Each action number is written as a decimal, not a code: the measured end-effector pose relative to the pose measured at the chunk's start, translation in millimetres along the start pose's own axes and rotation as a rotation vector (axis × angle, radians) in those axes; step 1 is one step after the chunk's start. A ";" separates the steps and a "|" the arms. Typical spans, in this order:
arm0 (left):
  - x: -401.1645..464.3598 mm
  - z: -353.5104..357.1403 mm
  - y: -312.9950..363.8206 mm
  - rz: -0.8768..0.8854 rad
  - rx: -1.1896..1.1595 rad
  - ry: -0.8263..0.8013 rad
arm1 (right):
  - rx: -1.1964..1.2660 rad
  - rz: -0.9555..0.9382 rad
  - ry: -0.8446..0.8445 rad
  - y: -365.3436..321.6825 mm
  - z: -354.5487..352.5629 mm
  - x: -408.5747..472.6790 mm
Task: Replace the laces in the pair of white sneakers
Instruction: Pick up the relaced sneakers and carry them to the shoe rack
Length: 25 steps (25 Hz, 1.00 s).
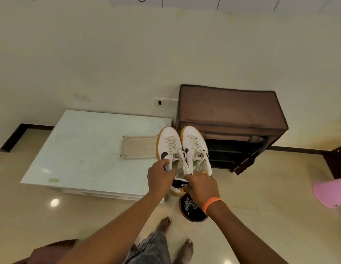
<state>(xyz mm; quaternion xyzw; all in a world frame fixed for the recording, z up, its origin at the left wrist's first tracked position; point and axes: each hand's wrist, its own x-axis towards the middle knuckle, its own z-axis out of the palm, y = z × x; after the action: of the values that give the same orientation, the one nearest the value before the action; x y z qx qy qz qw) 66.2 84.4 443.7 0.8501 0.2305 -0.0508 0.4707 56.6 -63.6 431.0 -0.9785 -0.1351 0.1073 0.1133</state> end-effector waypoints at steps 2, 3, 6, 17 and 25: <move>-11.3 35.1 1.3 0.006 -0.006 -0.016 | -0.028 0.043 0.002 29.8 8.9 -12.3; -15.7 49.7 -0.1 0.000 -0.021 -0.027 | -0.042 0.055 -0.007 41.8 14.0 -17.2; -17.4 98.3 -10.8 -0.017 -0.022 -0.072 | -0.084 0.101 -0.036 79.2 36.4 -28.5; 31.6 360.8 -112.1 0.060 -0.097 0.089 | -0.138 0.002 0.174 293.2 225.7 12.1; 146.5 480.4 -181.6 0.359 -0.088 0.245 | -0.113 -0.035 0.311 370.2 329.0 112.1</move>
<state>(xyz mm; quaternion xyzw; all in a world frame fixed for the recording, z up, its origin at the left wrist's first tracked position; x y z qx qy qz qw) 179.3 -179.0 -6.9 0.8560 0.1329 0.1476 0.4773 171.8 -315.0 5.2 -0.9856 -0.1388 -0.0554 0.0795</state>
